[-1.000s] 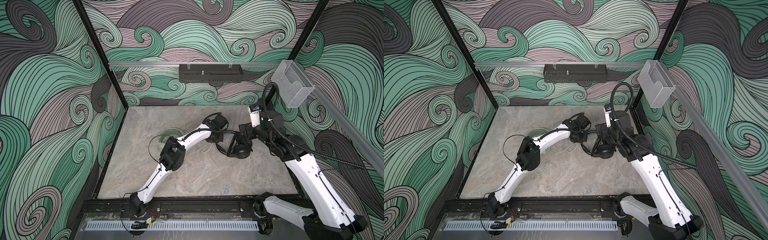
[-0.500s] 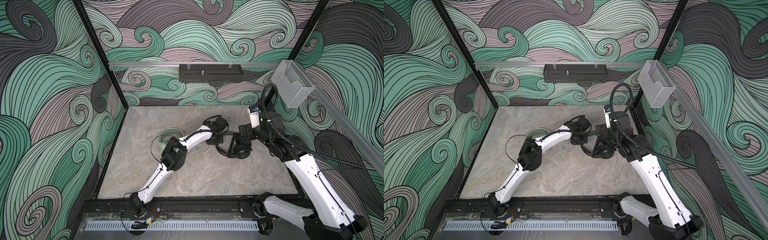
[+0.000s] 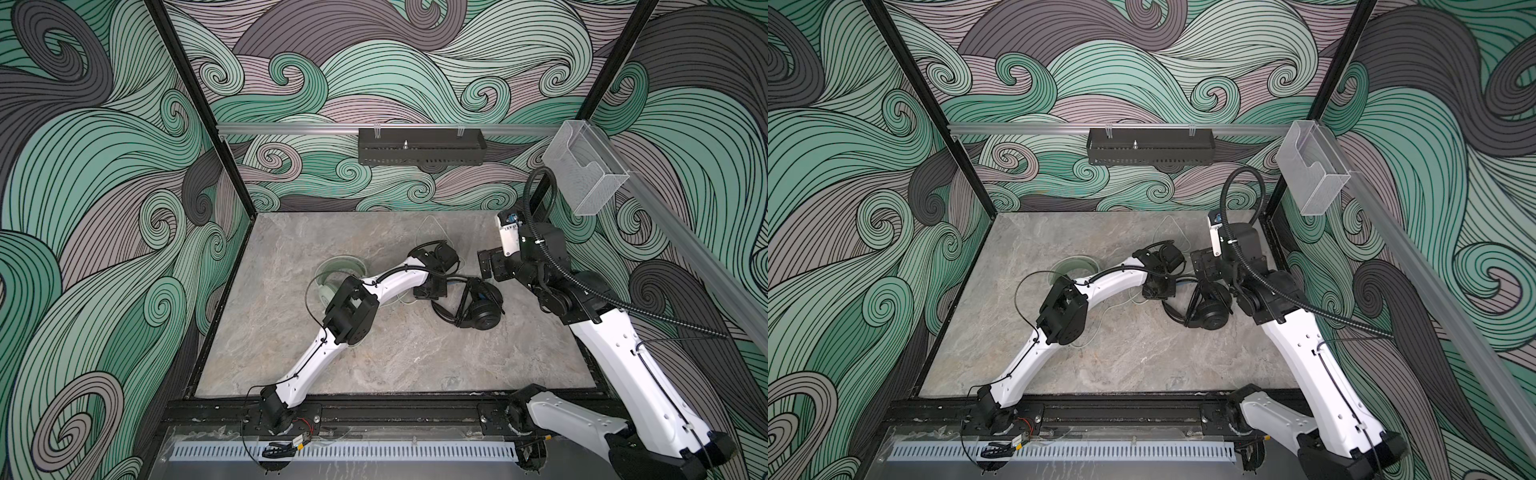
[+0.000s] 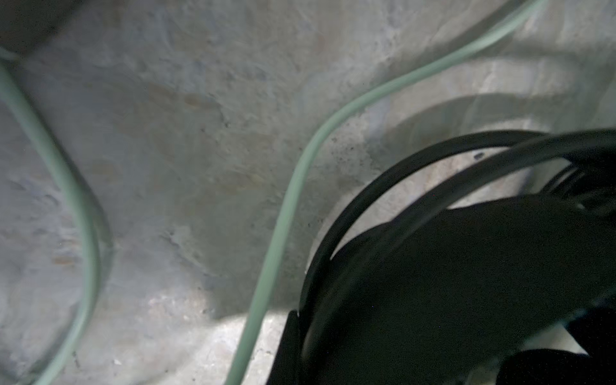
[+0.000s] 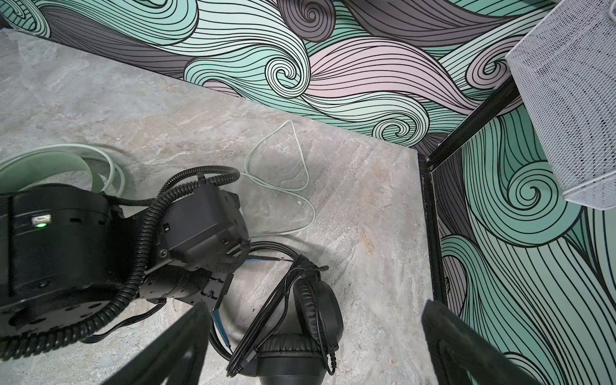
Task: Wrap the headphones
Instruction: 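Lower the black headset onto the table and open the left gripper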
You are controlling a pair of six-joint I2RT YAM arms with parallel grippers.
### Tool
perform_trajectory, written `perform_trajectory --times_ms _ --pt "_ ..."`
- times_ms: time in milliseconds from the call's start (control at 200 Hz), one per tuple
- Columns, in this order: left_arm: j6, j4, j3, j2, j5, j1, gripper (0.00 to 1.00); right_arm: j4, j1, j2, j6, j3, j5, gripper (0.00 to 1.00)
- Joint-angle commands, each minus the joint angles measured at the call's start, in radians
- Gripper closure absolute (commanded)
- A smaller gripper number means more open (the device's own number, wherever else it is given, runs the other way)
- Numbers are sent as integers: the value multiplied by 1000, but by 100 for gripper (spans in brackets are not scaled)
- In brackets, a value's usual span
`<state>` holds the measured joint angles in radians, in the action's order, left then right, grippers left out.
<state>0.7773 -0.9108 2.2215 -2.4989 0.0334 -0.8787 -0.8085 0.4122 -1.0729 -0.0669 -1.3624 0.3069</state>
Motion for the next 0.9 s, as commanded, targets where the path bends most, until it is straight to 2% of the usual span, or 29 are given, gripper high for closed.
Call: perform_trajectory --times_ms 0,315,560,896 --pt "21 52 2 12 61 -6 87 -6 5 4 11 -4 7 0" --pt "-42 57 -32 76 78 -7 58 -11 7 4 -10 -32 25 0" --pt "-140 86 -156 270 64 -10 38 -13 7 4 -24 -37 39 1" --pt "-290 68 -335 559 68 9 29 -43 7 -19 -1 -62 5 1"
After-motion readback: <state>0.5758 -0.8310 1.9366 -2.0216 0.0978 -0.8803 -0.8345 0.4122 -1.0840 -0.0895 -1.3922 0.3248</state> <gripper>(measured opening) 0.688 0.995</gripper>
